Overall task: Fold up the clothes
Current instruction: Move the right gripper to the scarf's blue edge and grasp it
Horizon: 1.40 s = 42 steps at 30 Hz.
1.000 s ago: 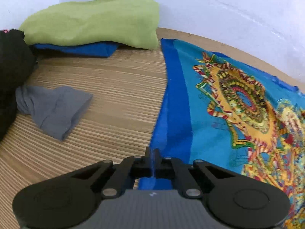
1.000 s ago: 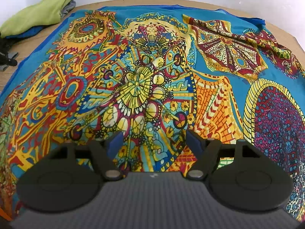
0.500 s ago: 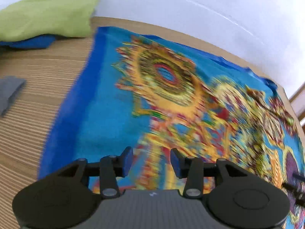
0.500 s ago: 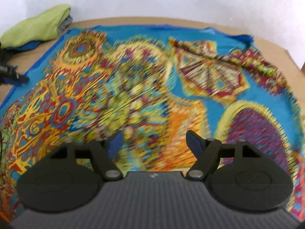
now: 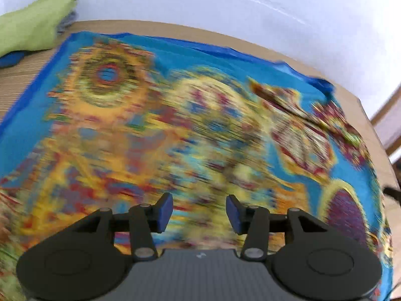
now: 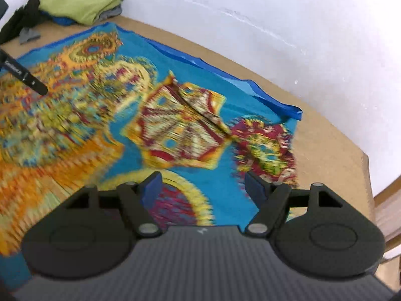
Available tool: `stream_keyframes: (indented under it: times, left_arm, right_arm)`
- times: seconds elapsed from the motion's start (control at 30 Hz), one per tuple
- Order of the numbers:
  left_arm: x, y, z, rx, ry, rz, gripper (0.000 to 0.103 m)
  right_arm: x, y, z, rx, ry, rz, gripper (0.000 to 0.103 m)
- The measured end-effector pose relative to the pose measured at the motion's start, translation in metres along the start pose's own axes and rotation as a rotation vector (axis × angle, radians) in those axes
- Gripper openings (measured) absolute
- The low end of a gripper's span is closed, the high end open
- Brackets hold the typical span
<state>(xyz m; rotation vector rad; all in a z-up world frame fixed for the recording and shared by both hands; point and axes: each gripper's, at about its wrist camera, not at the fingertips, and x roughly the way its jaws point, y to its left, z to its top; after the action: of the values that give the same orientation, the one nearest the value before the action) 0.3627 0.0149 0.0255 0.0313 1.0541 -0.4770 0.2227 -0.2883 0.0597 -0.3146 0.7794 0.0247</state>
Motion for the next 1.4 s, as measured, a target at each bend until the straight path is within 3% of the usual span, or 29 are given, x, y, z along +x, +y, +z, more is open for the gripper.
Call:
stream_keyframes:
  times: [0.07, 0.13, 0.23, 0.4, 0.47, 0.67, 0.73, 0.97, 1.0, 1.03, 1.07, 1.17, 1.27, 1.4]
  left_arm:
    - [0.009, -0.03, -0.005, 0.051, 0.011, -0.014, 0.064]
    - [0.02, -0.054, -0.006, 0.098, -0.001, -0.034, 0.067]
    - [0.039, -0.084, 0.002, 0.134, -0.032, -0.02, 0.068]
    - [0.072, -0.116, 0.015, 0.126, 0.009, 0.008, 0.068]
    - [0.086, -0.127, 0.021, 0.131, 0.004, 0.053, 0.068]
    - [0.121, -0.145, 0.027, 0.059, 0.011, 0.147, 0.07]
    - [0.125, -0.152, 0.025, 0.081, -0.004, 0.189, 0.071]
    - [0.128, -0.15, 0.029, 0.061, -0.005, 0.205, 0.078]
    - [0.129, -0.15, 0.029, 0.059, -0.005, 0.207, 0.079]
    - [0.129, -0.15, 0.029, 0.058, -0.006, 0.21, 0.08]
    - [0.13, -0.15, 0.029, 0.052, -0.007, 0.21, 0.081]
    - [0.132, -0.15, 0.03, 0.052, -0.007, 0.212, 0.083]
    - [0.133, -0.148, 0.031, 0.053, -0.006, 0.207, 0.087]
    - [0.135, -0.145, 0.031, 0.06, -0.014, 0.201, 0.092]
  right_arm:
    - [0.006, -0.021, -0.001, -0.012, 0.012, 0.018, 0.074]
    - [0.017, -0.036, -0.001, -0.015, 0.018, 0.038, 0.074]
    - [0.037, -0.054, 0.004, -0.027, 0.021, 0.052, 0.074]
    - [0.075, -0.099, 0.021, -0.058, 0.043, 0.052, 0.071]
    - [0.095, -0.126, 0.033, -0.093, 0.037, 0.044, 0.067]
    - [0.181, -0.19, 0.071, -0.245, -0.011, -0.01, 0.055]
    - [0.207, -0.199, 0.079, -0.268, -0.025, -0.008, 0.055]
    - [0.258, -0.208, 0.087, -0.351, 0.02, 0.009, 0.054]
    - [0.264, -0.209, 0.088, -0.354, 0.033, 0.003, 0.049]
    - [0.269, -0.211, 0.088, -0.357, 0.047, -0.002, 0.019]
    - [0.275, -0.212, 0.089, -0.36, 0.06, -0.007, 0.006]
    - [0.29, -0.217, 0.093, -0.358, 0.089, -0.037, 0.004]
    - [0.303, -0.237, 0.108, -0.278, 0.062, -0.155, 0.004]
    - [0.332, -0.264, 0.119, -0.197, 0.102, -0.302, 0.004]
